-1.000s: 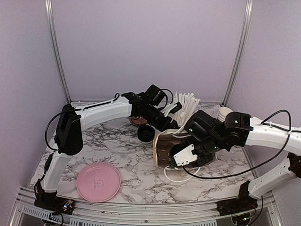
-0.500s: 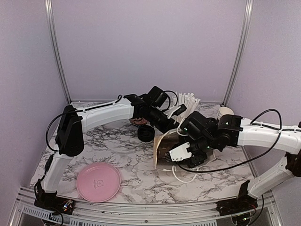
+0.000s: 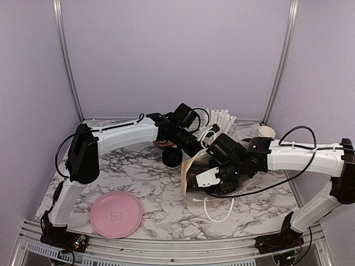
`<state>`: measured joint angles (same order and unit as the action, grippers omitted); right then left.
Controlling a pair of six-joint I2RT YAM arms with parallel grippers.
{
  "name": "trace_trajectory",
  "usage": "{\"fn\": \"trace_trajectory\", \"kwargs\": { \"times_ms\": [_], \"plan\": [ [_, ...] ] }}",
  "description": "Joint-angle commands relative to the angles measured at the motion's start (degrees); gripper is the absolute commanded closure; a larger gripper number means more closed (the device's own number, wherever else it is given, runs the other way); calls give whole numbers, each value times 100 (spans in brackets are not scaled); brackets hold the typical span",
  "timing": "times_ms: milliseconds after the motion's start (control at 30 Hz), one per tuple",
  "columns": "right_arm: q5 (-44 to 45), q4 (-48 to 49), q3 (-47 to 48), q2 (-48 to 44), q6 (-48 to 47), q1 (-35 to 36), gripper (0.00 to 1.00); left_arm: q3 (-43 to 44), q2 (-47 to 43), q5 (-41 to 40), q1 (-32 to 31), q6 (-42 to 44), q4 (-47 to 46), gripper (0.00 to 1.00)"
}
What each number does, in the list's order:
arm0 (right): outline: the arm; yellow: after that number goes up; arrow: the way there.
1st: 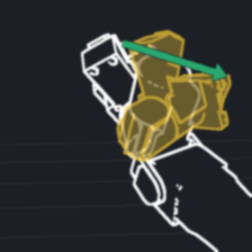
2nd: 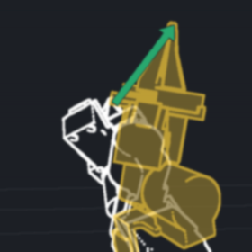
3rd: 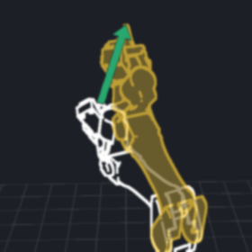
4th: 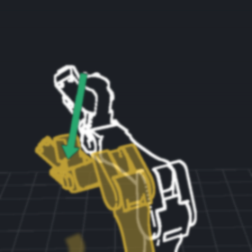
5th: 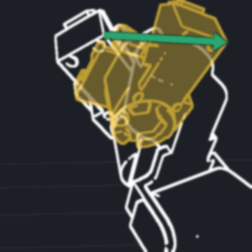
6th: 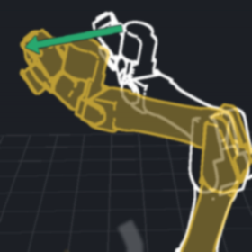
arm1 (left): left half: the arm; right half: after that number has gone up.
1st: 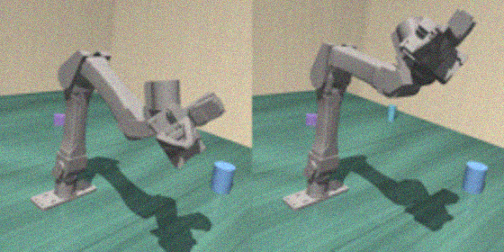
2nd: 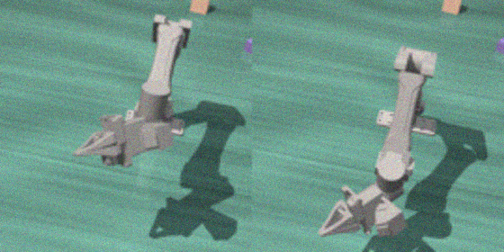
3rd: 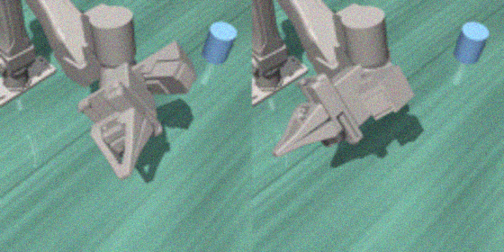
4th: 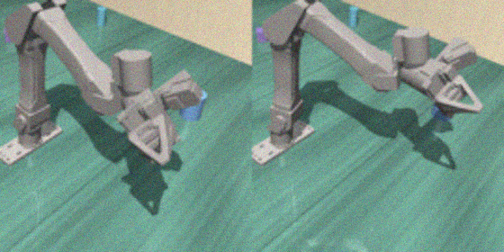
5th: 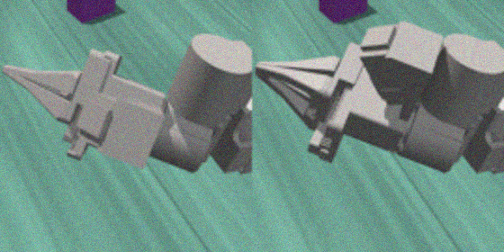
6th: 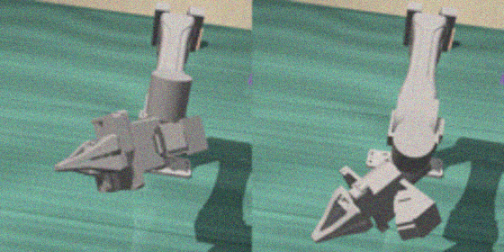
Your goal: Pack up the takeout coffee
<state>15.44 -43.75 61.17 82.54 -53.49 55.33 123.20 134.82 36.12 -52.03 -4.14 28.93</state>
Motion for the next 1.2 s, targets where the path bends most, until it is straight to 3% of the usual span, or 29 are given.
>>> {"fn": "trace_trajectory", "kwargs": {
  "times_ms": [0, 133, 367, 600, 967, 1033, 1167],
  "plan": [
    [12, 44, 161, 212, 195, -101, 27, -146, 67, 256, -88, 146, 171, 39],
    [-65, -141, 413, 263, 270, -101, 39, -147, 22, 232, -81, 131, 151, 39],
    [-133, -337, 867, 287, 276, -102, 45, -197, -82, 204, -61, 80, 128, 39],
    [-85, -73, 447, 452, 322, -173, 18, -344, -149, 279, -62, 24, 63, 39],
    [165, 612, 370, 948, 539, -365, 2, -445, -176, 427, -62, 10, 45, 42],
    [127, 659, 386, 1051, 578, -365, 6, -446, -176, 470, -62, 11, 46, 43],
    [-90, 574, 563, 1116, 665, -365, 23, -484, -213, 510, -62, 6, 45, 45]
  ]
}}
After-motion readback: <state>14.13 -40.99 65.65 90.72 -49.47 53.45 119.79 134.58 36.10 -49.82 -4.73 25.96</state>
